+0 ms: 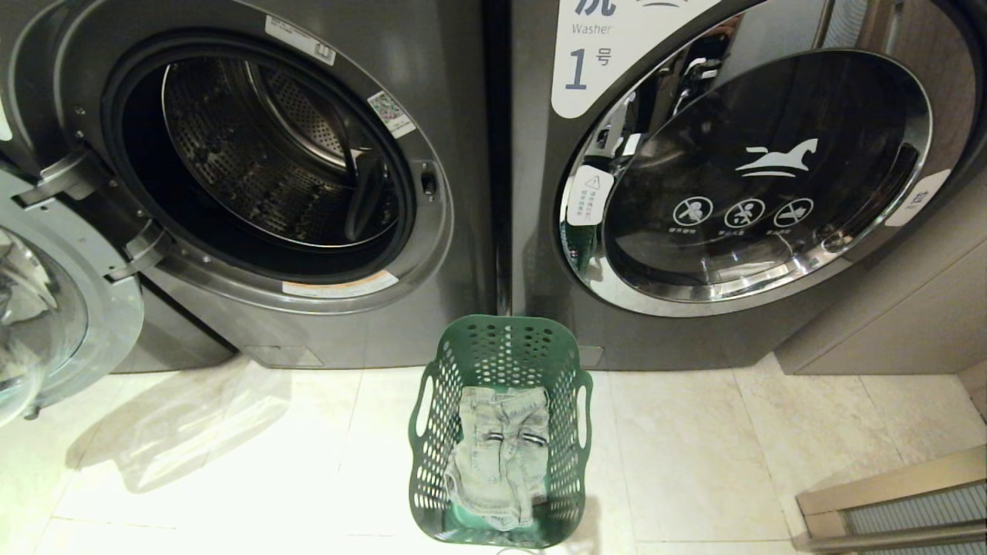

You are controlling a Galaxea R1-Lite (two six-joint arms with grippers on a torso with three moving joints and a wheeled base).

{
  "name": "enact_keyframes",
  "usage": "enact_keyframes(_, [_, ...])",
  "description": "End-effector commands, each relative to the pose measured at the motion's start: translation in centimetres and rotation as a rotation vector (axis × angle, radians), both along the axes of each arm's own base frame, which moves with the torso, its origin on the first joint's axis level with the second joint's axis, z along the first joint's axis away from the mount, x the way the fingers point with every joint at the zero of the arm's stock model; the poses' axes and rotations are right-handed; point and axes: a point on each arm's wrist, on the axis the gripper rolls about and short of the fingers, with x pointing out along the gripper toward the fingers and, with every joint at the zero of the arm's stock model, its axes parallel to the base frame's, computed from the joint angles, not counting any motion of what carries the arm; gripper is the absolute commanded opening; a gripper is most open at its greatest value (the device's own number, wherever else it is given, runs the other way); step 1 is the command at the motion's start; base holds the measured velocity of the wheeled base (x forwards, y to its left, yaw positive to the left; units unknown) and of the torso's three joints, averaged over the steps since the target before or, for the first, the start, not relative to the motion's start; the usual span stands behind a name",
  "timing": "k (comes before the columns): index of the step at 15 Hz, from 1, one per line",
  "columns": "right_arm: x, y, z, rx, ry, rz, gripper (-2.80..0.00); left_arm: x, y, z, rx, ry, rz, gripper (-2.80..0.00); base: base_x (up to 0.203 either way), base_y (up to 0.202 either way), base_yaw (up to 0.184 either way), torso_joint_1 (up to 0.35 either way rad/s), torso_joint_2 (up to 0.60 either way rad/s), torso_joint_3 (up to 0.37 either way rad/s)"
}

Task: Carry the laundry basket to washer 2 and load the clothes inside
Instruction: Place the clothes into the washing machine

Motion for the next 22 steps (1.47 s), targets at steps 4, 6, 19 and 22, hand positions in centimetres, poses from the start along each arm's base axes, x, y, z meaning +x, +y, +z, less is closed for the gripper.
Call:
enact_keyframes(4, [0.01,0.0,0.0,-0.001,0.002,0.002,-2.8,0.02,0.02,-0.05,-0.008,0.003,0.009,-2.8,0.0,0.0,0.0,0.0,0.0,0.0])
enact_keyframes(6, [0.0,0.0,-0.01,-0.001,0.001,0.002,-2.8,0.01,0.02,-0.03,-0.008,0.002,0.009,-2.8,0.0,0.0,0.0,0.0,0.0,0.0])
enact_keyframes(19, [0.0,0.0,0.0,-0.001,0.0,0.002,-2.8,0.01,0.03,-0.01,-0.014,0.001,0.012,-2.8,0.0,0.0,0.0,0.0,0.0,0.0])
enact_keyframes(22, [0.0,0.0,0.0,-0.001,0.0,0.001,-2.8,0.01,0.03,-0.01,-0.014,0.001,0.012,-2.8,0.0,0.0,0.0,0.0,0.0,0.0])
